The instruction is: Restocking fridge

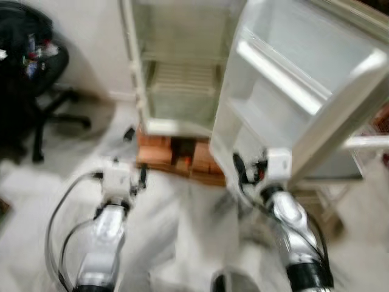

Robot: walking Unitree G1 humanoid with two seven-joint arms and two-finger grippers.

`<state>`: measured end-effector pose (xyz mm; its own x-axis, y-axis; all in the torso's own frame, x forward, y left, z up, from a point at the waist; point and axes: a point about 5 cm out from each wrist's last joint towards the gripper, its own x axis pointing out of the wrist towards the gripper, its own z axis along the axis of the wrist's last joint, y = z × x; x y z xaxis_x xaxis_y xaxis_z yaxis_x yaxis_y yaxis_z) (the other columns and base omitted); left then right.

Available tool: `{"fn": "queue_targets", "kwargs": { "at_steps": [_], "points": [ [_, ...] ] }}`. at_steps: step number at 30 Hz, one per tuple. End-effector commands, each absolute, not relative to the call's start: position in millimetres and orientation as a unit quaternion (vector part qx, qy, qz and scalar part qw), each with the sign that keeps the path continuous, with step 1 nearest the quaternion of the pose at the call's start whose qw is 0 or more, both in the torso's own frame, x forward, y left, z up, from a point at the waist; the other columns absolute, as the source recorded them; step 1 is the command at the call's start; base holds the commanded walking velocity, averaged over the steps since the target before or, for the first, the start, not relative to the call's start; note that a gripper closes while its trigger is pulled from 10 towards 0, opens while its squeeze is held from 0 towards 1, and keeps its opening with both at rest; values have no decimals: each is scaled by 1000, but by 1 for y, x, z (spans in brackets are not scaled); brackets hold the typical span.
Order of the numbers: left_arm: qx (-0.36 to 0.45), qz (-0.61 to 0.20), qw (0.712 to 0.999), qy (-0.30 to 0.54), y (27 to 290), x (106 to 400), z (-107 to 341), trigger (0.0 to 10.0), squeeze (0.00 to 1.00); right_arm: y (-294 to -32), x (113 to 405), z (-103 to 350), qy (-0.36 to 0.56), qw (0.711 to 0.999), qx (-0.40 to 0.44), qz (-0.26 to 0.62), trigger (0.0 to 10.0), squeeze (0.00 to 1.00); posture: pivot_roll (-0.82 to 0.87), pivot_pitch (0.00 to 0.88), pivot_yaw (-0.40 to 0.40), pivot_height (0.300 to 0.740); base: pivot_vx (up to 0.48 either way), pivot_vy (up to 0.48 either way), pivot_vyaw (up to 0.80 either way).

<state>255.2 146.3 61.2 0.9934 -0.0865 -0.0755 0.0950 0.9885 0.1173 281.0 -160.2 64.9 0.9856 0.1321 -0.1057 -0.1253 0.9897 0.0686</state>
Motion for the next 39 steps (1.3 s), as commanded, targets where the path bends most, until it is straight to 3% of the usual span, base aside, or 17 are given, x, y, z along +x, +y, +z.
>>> {"fn": "queue_targets", "kwargs": {
  "at_steps": [1, 5, 7, 12, 17, 21, 39],
  "points": [
    [71, -43, 996, 38, 155, 255, 60, 10000, 0, -156, 282, 67, 51, 995, 41, 74, 10000, 0, 57, 110, -31, 740, 0, -454, 0],
    [69, -51, 996, 33, 153, 255, 61, 10000, 0, -154, 282, 67, 53, 994, 50, 87, 10000, 0, 59, 110, -31, 740, 0, -465, 0],
    [60, -49, 996, 32, 153, 255, 62, 10000, 0, -132, 276, 64, 92, 965, 101, 224, 10000, 0, 59, 114, -29, 740, 0, 0, 0],
    [60, -48, 996, 33, 152, 255, 62, 10000, 0, -129, 270, 57, 139, 937, 88, 309, 10000, 0, 61, 114, -31, 740, 0, 0, 0],
    [64, -45, 996, 31, 153, 255, 62, 10000, 0, -151, 289, 60, 114, 970, 23, 215, 10000, 0, 62, 120, -33, 740, 0, 0, 0],
    [64, -45, 996, 33, 154, 254, 62, 10000, 0, -163, 302, 74, 75, 986, 35, 147, 10000, 0, 67, 123, -31, 740, 0, 0, 0],
    [51, -40, 997, 34, 156, 253, 61, 10000, 0, -160, 317, 107, -15, 994, 34, 106, 10000, 0, 68, 131, -30, 740, 305, -115, 0]
  ]
}}
